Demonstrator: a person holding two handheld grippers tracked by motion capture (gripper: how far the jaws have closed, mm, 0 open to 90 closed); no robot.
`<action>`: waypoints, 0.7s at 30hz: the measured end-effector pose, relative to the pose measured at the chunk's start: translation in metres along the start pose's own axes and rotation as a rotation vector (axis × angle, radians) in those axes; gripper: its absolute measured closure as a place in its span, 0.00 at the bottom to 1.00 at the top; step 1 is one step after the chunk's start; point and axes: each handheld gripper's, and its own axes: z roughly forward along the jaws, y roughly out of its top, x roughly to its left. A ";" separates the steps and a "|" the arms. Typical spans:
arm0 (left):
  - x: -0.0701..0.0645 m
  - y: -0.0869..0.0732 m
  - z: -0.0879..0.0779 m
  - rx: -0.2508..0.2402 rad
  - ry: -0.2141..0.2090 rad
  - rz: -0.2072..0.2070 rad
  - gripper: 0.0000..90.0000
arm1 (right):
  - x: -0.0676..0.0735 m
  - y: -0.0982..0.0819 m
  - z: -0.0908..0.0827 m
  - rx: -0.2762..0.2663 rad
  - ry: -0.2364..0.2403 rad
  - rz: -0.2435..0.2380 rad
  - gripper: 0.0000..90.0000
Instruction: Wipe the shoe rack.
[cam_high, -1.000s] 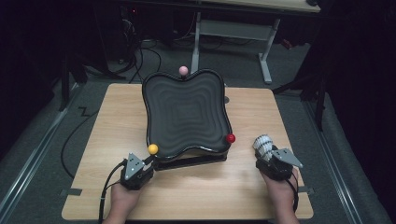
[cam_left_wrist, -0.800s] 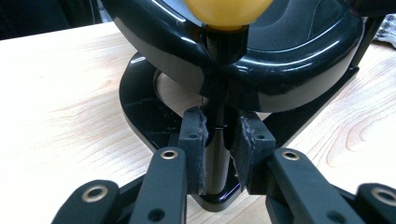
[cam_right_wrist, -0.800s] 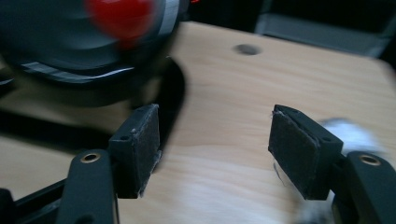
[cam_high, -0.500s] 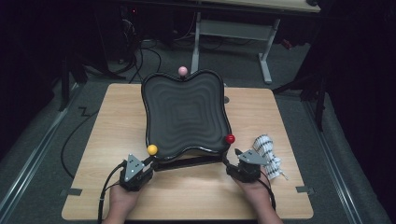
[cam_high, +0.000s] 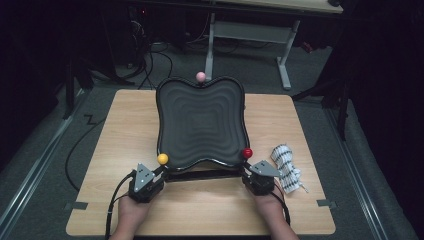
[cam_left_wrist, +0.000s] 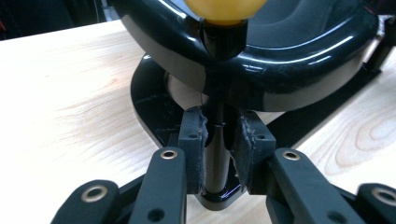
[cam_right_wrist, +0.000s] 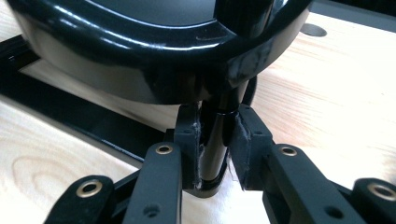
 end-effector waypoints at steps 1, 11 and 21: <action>0.000 0.001 0.003 0.002 -0.001 0.002 0.82 | 0.000 -0.001 -0.003 0.000 -0.001 -0.002 0.82; -0.001 0.008 0.022 -0.006 -0.028 0.006 0.82 | -0.009 -0.008 -0.010 -0.011 -0.043 0.022 0.82; -0.005 0.009 0.013 0.030 0.017 0.023 0.65 | -0.009 -0.007 -0.016 -0.018 -0.032 0.028 0.69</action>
